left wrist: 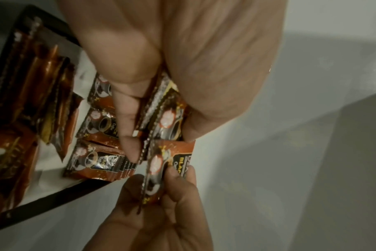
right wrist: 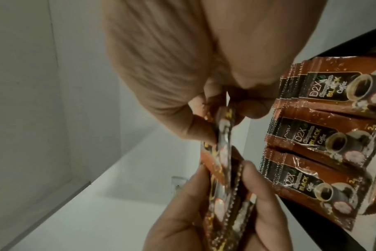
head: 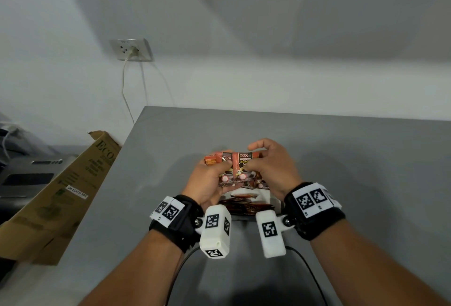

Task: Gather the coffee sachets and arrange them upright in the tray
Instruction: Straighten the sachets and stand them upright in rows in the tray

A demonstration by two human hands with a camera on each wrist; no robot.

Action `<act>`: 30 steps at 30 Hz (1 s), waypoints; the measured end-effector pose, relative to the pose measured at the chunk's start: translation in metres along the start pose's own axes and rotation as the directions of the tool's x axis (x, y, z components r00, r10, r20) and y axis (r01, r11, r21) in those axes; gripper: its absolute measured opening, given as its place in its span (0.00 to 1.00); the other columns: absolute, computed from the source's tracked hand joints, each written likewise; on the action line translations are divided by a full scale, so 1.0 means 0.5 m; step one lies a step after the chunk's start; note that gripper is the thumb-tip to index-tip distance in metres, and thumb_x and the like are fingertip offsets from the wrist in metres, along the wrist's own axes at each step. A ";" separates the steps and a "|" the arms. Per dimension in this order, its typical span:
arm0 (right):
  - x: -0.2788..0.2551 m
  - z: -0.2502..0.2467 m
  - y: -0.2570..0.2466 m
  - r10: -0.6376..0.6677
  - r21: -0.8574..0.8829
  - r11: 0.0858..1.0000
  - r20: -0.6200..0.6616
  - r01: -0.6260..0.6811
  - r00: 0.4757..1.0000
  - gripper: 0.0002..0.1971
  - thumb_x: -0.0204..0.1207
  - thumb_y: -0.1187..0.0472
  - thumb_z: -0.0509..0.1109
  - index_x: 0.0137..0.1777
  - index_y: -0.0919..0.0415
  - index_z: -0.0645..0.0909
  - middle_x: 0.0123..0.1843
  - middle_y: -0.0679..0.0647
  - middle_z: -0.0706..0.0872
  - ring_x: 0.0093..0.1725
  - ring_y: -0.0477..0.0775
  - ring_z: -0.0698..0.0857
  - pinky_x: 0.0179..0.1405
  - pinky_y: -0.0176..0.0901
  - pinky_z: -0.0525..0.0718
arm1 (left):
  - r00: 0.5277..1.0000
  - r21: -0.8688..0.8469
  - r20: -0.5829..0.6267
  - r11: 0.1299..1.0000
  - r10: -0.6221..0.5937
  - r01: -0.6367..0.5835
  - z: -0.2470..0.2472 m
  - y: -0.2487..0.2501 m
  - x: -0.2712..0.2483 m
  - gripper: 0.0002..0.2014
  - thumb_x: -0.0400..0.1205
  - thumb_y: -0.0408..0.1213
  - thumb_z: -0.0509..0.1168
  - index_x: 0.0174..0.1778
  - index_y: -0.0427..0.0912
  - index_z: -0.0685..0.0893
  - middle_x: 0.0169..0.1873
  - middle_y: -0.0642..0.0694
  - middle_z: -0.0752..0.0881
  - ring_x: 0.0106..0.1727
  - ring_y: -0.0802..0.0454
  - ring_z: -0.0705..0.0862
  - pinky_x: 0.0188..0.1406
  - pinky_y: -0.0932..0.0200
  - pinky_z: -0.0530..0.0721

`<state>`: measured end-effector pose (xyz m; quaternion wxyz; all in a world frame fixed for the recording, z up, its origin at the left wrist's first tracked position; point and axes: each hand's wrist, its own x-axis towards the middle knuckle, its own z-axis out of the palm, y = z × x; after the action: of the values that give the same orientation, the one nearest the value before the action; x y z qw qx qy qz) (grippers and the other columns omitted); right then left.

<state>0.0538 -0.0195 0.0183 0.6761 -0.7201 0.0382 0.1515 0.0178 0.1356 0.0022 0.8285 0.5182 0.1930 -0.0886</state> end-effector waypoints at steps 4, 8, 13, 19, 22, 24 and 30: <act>-0.003 0.017 0.006 0.000 -0.091 0.996 0.026 0.003 1.000 0.21 0.71 0.76 0.69 0.61 0.58 0.82 0.54 0.59 0.89 0.45 0.51 0.90 0.38 0.38 0.87 | 1.000 -0.001 0.006 1.000 0.020 -0.020 0.002 -0.009 0.001 0.13 0.82 0.30 0.68 0.62 0.34 0.84 0.47 0.32 0.90 0.43 0.39 0.90 0.43 0.45 0.90; -0.010 0.036 0.014 0.024 0.018 0.999 0.156 -0.027 0.987 0.27 0.75 0.73 0.67 0.74 0.55 0.76 0.62 0.53 0.86 0.61 0.51 0.86 0.60 0.44 0.83 | 0.993 0.041 -0.019 0.992 0.120 -0.119 0.003 -0.016 0.008 0.17 0.77 0.14 0.65 0.59 0.34 0.83 0.44 0.36 0.90 0.43 0.44 0.90 0.42 0.52 0.89; -0.004 0.043 0.031 0.167 0.128 0.975 0.106 -0.179 0.980 0.12 0.82 0.63 0.70 0.63 0.60 0.83 0.58 0.58 0.90 0.57 0.58 0.87 0.58 0.54 0.84 | 0.982 0.049 -0.039 0.982 0.186 -0.184 0.001 -0.021 0.009 0.21 0.75 0.13 0.69 0.59 0.37 0.78 0.44 0.39 0.88 0.44 0.47 0.88 0.47 0.55 0.89; -0.008 0.043 0.041 0.239 0.229 0.931 0.198 -0.282 0.951 0.08 0.85 0.65 0.67 0.60 0.66 0.82 0.47 0.59 0.90 0.44 0.58 0.87 0.39 0.48 0.84 | 0.997 -0.125 -0.057 0.991 0.050 -0.057 0.008 -0.022 0.011 0.09 0.84 0.32 0.68 0.58 0.41 0.77 0.42 0.38 0.89 0.38 0.44 0.89 0.37 0.50 0.88; -0.007 0.031 0.039 0.197 0.202 0.953 0.154 -0.226 0.968 0.06 0.85 0.68 0.64 0.53 0.62 0.83 0.41 0.56 0.91 0.39 0.55 0.88 0.38 0.47 0.83 | 1.000 -0.198 0.001 0.980 -0.025 0.024 0.001 -0.009 0.010 0.10 0.85 0.41 0.63 0.59 0.42 0.80 0.46 0.35 0.88 0.41 0.40 0.87 0.38 0.49 0.86; -0.004 0.017 0.035 0.179 0.213 0.956 0.113 -0.200 0.977 0.06 0.85 0.72 0.64 0.54 0.63 0.81 0.43 0.58 0.91 0.38 0.54 0.89 0.39 0.48 0.86 | 0.998 -0.218 0.042 0.975 -0.039 0.047 -0.012 -0.006 0.008 0.13 0.84 0.44 0.58 0.56 0.42 0.83 0.48 0.34 0.88 0.46 0.37 0.86 0.44 0.45 0.86; 0.004 -0.013 0.025 0.161 0.324 0.928 0.096 -0.184 0.982 0.10 0.84 0.72 0.66 0.63 0.65 0.79 0.53 0.63 0.89 0.48 0.61 0.89 0.46 0.58 0.90 | 0.995 -0.233 0.053 0.968 -0.085 0.095 -0.024 -0.008 0.011 0.20 0.83 0.47 0.55 0.61 0.42 0.86 0.38 0.41 0.81 0.33 0.48 0.76 0.33 0.58 0.74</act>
<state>0.0536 -0.0266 0.0058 0.7726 -0.5843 0.1032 0.2260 0.0187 0.1450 -0.0082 0.8831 0.4051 0.2078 -0.1135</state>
